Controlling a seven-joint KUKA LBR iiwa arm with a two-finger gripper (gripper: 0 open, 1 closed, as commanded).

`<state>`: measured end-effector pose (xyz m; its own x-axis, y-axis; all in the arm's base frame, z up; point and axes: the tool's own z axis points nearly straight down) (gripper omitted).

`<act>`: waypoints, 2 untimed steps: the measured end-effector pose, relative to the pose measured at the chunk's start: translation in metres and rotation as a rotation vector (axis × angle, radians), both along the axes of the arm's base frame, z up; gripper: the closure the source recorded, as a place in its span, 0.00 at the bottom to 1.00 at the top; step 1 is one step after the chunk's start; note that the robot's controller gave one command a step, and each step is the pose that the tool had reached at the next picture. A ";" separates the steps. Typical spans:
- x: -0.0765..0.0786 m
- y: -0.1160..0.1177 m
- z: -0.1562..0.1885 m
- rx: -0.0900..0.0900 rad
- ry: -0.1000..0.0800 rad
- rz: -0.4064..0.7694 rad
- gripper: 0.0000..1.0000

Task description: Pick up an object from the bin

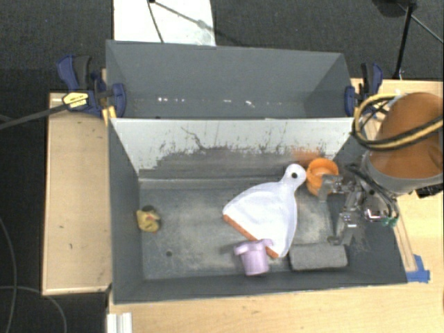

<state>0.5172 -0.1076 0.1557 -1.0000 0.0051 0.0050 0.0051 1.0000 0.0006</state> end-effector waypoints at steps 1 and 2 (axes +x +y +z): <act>0.002 0.001 0.005 -0.001 -0.008 0.008 1.00; 0.002 0.001 0.005 -0.001 -0.008 0.007 0.00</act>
Offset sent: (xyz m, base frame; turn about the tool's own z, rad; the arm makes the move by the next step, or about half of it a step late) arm 0.0000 0.0000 0.0000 0.0000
